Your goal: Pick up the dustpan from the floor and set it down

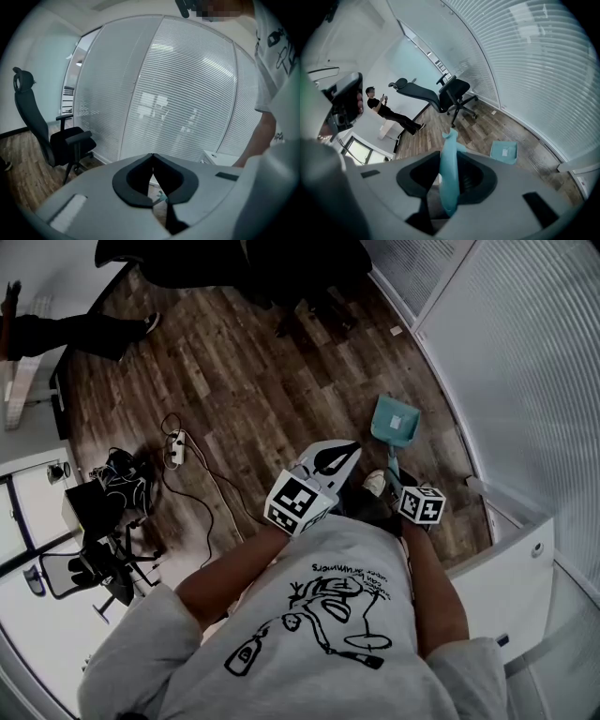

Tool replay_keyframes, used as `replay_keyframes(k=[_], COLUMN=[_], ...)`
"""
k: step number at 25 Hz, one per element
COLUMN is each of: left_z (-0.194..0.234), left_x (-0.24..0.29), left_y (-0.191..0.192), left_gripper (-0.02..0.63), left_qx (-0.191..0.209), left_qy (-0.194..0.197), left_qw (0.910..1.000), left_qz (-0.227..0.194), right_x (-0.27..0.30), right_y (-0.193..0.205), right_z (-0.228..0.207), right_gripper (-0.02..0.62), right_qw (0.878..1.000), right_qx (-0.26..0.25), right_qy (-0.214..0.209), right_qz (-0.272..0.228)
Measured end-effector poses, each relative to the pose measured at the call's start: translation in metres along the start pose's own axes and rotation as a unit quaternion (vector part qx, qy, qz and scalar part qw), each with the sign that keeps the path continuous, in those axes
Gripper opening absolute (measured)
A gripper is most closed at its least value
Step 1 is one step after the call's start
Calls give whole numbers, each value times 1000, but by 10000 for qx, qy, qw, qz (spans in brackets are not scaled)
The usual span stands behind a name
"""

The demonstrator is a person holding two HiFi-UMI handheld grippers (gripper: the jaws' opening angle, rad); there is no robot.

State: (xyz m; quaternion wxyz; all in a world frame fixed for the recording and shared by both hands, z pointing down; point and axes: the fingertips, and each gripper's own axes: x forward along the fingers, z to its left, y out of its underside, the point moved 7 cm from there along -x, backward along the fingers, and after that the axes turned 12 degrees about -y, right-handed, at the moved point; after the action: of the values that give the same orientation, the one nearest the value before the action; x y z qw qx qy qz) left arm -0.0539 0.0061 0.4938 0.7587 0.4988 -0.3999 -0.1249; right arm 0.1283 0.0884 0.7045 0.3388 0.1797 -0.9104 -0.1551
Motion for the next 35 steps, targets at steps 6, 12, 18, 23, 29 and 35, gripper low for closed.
replay_keyframes(k=[6, 12, 18, 23, 29, 35], left_z=[2, 2, -1, 1, 4, 2], left_x=[-2, -5, -6, -2, -5, -7], left_y=[-7, -11, -17, -22, -31, -39], left_gripper=[2, 2, 2, 2, 2, 2], left_qx=[0, -4, 17, 31, 45, 64], left_qy=[12, 19, 33, 34, 17, 59], left_qw=[10000, 9999, 9998, 9997, 9994, 9991], left_qz=[-69, -113, -199, -258, -348, -417], right_x=[-14, -31, -47, -53, -69, -86], right_y=[-9, -25, -41, -54, -73, -95], right_z=[12, 29, 47, 60, 91, 119], right_gripper=[98, 97, 97, 97, 95, 94], right_qw=[9999, 9999, 9994, 9990, 9983, 9971], right_qx=[-102, -66, -48, -101, -153, -178], right_qy=[-1, -84, -212, -313, -430, -535], right_qz=[28, -123, -252, -297, -365, -504])
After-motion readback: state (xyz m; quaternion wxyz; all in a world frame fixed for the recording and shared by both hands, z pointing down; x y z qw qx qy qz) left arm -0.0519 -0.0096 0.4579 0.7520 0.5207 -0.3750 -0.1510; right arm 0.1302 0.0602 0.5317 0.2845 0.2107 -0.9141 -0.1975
